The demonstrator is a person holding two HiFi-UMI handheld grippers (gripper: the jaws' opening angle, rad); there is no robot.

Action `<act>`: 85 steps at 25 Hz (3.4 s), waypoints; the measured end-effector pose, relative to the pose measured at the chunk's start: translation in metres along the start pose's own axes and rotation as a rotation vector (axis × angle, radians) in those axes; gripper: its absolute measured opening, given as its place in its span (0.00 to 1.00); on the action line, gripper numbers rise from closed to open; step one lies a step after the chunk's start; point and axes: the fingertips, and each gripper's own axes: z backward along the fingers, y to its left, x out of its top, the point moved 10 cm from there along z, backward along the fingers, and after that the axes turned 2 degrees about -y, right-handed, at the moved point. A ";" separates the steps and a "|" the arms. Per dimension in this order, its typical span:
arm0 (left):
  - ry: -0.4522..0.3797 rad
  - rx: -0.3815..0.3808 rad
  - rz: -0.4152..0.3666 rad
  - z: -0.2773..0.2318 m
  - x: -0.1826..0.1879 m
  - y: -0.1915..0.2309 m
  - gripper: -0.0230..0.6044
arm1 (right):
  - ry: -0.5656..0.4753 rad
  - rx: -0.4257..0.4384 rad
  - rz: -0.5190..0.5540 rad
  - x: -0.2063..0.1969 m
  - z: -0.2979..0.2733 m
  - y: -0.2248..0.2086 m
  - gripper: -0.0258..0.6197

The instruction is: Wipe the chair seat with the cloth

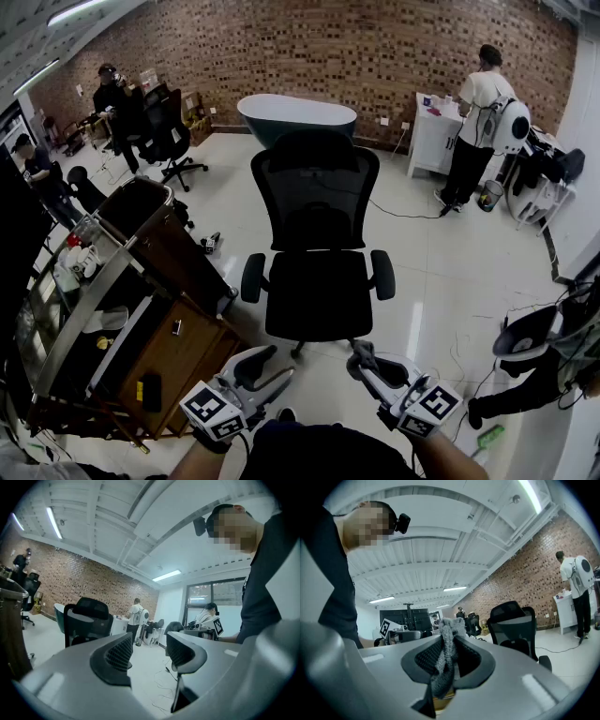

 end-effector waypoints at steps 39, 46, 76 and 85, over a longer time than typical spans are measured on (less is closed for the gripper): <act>0.069 -0.166 0.046 -0.141 0.054 0.307 0.42 | 0.044 -0.158 0.006 0.043 -0.264 -0.184 0.14; 0.094 -0.133 0.079 -0.166 0.042 0.338 0.43 | 0.111 -0.128 -0.033 0.026 -0.293 -0.226 0.14; 0.228 0.199 0.341 -0.249 -0.216 0.551 0.46 | 0.832 -0.015 -0.098 -0.395 -0.617 -0.473 0.14; 0.223 0.196 0.386 -0.261 -0.246 0.553 0.46 | 0.937 0.090 0.145 -0.461 -0.656 -0.478 0.14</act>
